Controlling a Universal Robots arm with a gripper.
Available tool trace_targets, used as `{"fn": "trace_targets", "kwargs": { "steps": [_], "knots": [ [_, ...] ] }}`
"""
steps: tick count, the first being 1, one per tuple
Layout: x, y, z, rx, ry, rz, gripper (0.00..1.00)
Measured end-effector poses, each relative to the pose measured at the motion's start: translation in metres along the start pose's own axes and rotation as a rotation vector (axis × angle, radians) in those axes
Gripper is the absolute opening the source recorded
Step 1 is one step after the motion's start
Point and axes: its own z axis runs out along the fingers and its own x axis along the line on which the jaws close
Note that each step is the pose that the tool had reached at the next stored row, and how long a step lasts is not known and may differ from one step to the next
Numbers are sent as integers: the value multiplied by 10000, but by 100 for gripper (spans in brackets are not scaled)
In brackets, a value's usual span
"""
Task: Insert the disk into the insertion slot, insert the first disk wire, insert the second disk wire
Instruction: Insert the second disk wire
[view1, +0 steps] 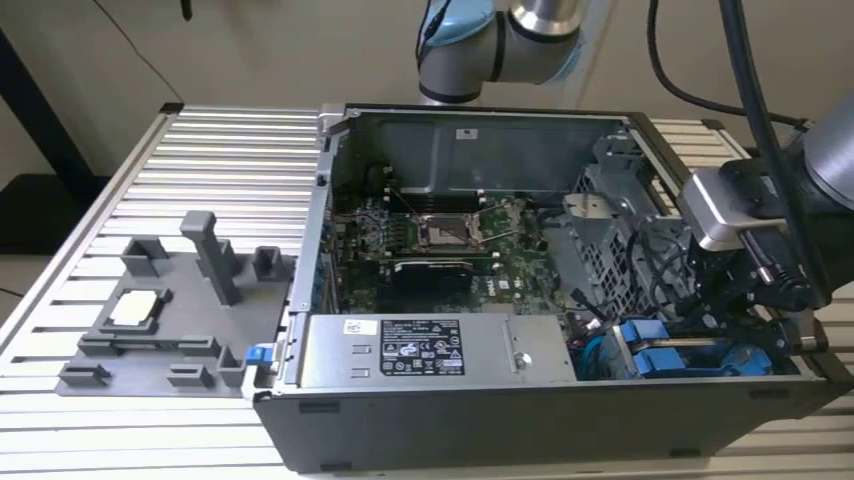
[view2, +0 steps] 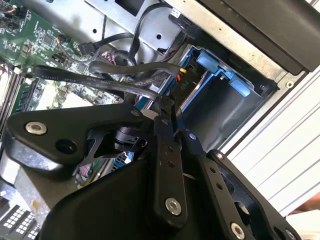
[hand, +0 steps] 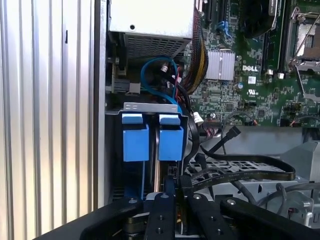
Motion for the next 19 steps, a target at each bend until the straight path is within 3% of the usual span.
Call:
{"fn": "trace_targets", "kwargs": {
  "steps": [19],
  "knots": [
    [14, -17, 66, 4, -4, 181, 16]
  ]
}}
